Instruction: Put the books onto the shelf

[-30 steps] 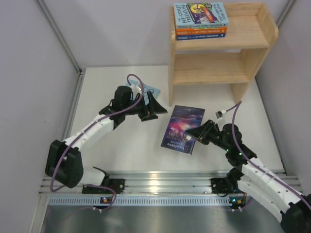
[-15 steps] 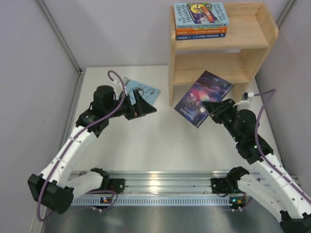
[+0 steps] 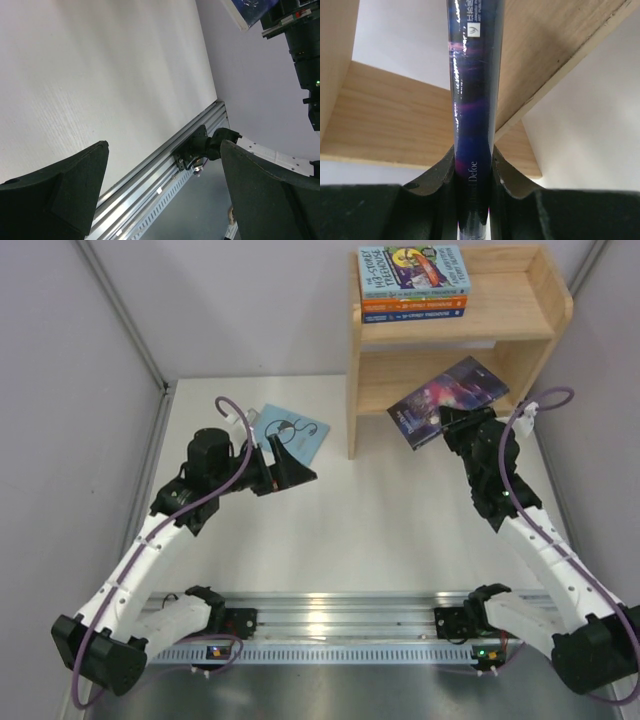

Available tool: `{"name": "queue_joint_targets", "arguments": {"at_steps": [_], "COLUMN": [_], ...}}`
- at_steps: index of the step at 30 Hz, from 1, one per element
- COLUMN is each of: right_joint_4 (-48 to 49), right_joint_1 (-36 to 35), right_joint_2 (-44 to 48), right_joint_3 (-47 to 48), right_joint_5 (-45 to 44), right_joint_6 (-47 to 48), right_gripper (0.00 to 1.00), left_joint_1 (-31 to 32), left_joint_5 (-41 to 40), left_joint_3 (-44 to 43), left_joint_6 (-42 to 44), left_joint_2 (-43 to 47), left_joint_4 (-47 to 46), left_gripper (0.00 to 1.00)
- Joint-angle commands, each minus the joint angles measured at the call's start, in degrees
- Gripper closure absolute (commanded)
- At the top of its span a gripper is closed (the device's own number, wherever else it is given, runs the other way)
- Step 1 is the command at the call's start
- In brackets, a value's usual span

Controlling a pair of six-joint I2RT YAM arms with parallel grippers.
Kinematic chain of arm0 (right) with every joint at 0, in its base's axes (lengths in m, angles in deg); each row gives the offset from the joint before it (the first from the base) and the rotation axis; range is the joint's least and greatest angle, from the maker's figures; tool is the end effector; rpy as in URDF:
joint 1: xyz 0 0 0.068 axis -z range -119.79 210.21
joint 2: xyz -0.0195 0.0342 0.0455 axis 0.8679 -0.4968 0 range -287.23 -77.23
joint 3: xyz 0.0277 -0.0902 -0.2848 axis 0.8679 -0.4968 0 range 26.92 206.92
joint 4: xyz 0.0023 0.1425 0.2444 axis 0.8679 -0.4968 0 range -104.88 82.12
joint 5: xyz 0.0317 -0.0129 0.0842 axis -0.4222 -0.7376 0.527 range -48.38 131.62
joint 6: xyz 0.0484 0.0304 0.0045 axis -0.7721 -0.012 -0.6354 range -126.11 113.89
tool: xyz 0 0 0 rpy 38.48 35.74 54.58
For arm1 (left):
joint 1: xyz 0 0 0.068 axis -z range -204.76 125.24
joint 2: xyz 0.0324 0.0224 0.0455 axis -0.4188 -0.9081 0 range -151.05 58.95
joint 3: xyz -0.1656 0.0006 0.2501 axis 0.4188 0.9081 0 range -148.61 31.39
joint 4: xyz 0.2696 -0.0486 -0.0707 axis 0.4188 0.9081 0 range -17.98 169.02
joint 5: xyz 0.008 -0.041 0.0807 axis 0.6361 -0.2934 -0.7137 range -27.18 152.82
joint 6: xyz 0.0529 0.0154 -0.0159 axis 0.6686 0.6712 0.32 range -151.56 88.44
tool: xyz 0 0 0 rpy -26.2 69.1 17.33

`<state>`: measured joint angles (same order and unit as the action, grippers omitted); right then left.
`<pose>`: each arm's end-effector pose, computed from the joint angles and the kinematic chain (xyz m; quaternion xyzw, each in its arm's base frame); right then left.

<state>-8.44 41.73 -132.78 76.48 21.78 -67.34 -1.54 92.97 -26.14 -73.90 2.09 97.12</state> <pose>0.2309 0.0627 0.3733 0.3746 0.6428 0.3215 0.5857 0.2004 -0.1082 0.3760 0.0040 0.8238 -0.4670 0.3212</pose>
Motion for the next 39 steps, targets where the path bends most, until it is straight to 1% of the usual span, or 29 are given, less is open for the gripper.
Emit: {"name": "queue_joint_targets", "arguments": {"at_steps": [1,5,7,9,11,15,16,20,23,29,36,39], "right_joint_4": [20.22,25.77,28.32,30.25,33.33,39.12,40.19,45.28,48.36,46.00,42.93,41.52], "right_joint_1": [1.43,2.13,2.66,3.10,3.36,3.63,3.71,3.71,3.63,3.36,2.66,0.83], "right_joint_2": [-1.74,-8.24,-10.53,-13.61,-16.15,-21.08,-21.09,-25.73,-29.16,-32.69,-35.68,-35.94], "right_joint_3": [4.04,6.33,7.56,7.83,8.09,8.80,8.62,7.57,8.09,10.90,12.49,13.10], "right_joint_5": [-1.26,-1.17,-0.82,-0.73,-0.73,-1.26,-1.61,-3.19,-3.54,-3.55,0.67,0.07], "right_joint_6": [-2.93,-2.32,-2.40,-2.75,-3.01,-3.63,-3.63,-8.80,-10.83,-12.59,-16.28,-15.06], "right_gripper": [1.00,1.00,1.00,1.00,1.00,1.00,1.00,1.00,1.00,1.00,0.99,0.99], "left_joint_1": [-0.11,-0.11,-0.20,-0.46,-1.42,-1.87,-1.95,-2.13,-2.13,-2.22,-2.22,-2.31], "left_joint_5": [0.87,0.43,-1.05,-2.29,-1.85,-2.73,-2.90,-2.64,-2.47,-2.73,-1.94,-2.29], "left_joint_3": [1.20,0.94,0.06,-0.29,0.06,0.23,0.23,-0.29,0.06,1.90,2.34,3.04], "left_joint_6": [-1.51,-0.20,1.90,2.27,2.09,1.92,1.92,1.57,1.04,-0.01,-0.63,-0.81], "left_joint_2": [-0.09,-0.97,-1.41,-1.67,-2.02,-2.64,-2.99,-4.31,-4.75,-4.93,-6.68,-6.16], "left_joint_4": [-5.85,-7.00,-5.25,-4.54,-4.71,-6.46,-6.56,-7.43,-8.14,-10.42,-11.92,-12.36], "left_gripper": [0.02,0.02,0.02,0.02,0.02,0.03,0.03,0.03,0.03,0.03,0.04,0.04]}}
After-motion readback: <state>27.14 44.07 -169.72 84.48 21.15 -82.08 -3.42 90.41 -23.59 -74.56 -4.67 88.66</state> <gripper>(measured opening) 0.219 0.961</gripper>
